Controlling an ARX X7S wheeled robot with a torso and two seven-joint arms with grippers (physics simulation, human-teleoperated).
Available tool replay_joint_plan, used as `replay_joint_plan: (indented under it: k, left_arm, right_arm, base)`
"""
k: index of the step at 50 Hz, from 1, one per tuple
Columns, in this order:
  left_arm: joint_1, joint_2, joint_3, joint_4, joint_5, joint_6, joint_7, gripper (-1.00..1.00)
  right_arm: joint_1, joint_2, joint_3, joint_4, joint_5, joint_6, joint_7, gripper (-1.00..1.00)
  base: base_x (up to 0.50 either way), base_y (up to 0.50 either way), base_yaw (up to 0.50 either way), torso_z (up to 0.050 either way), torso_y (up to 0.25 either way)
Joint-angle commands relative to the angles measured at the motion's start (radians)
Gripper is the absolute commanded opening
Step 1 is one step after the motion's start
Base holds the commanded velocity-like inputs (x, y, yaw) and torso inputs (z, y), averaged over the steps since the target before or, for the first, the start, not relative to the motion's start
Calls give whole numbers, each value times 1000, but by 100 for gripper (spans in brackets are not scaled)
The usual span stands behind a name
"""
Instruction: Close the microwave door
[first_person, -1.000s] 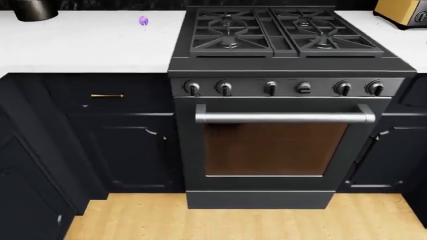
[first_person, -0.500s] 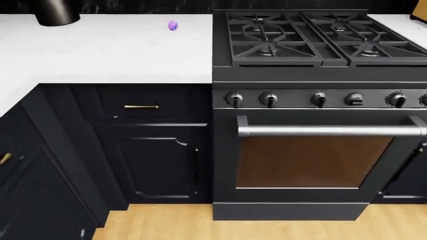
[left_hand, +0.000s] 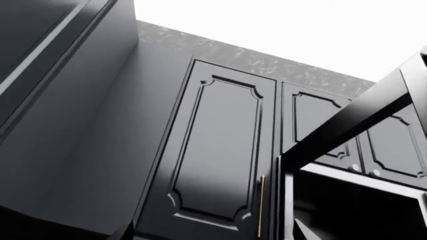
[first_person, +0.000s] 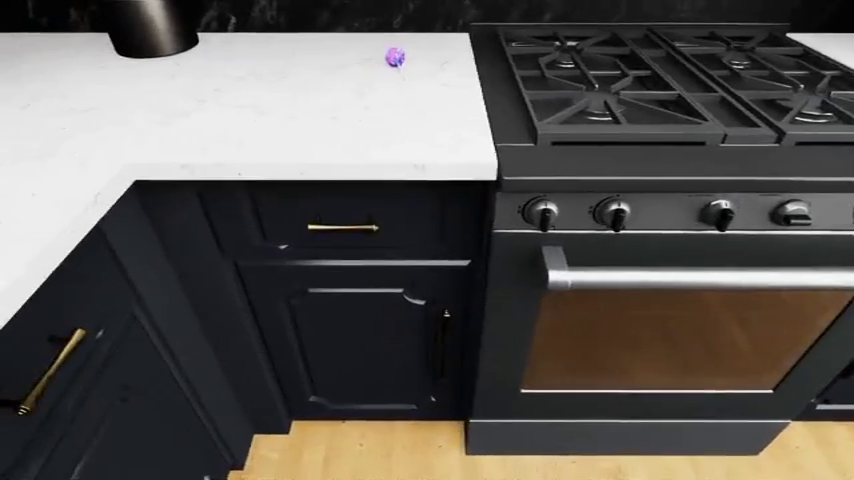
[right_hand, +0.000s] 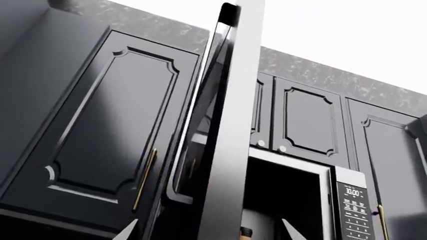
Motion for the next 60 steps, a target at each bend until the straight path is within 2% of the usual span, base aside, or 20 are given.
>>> replay_joint_plan:
  k: [1,6,20,33,60]
  left_arm:
    - [-1,-6,7,1,1,10,2,100]
    - [1,-8,9,3,1,15,3,100]
    - [3,-15,15,5,4,25,6,100]
    - [4,-22,21,6,5,36,7,100]
    - [9,-34,33,13,7,56,10,100]
  right_arm:
    - [-2,10,-20,9,-6,-4,13,100]
    - [1,13,-26,7,-5,-5,11,100]
    - [0,16,-26,0,-8,-21,0,100]
    - [7,21,-51,-4,-10,-18,6,100]
    - [16,34,-63,-11,-12,-31,-11,100]
  base:
    - [0,0,0,0,0]
    - [0,4,0,0,0]
    - [-1,500,0,0,0]
    - [0,11,0,0,0]
    - [373,410,0,0,1]
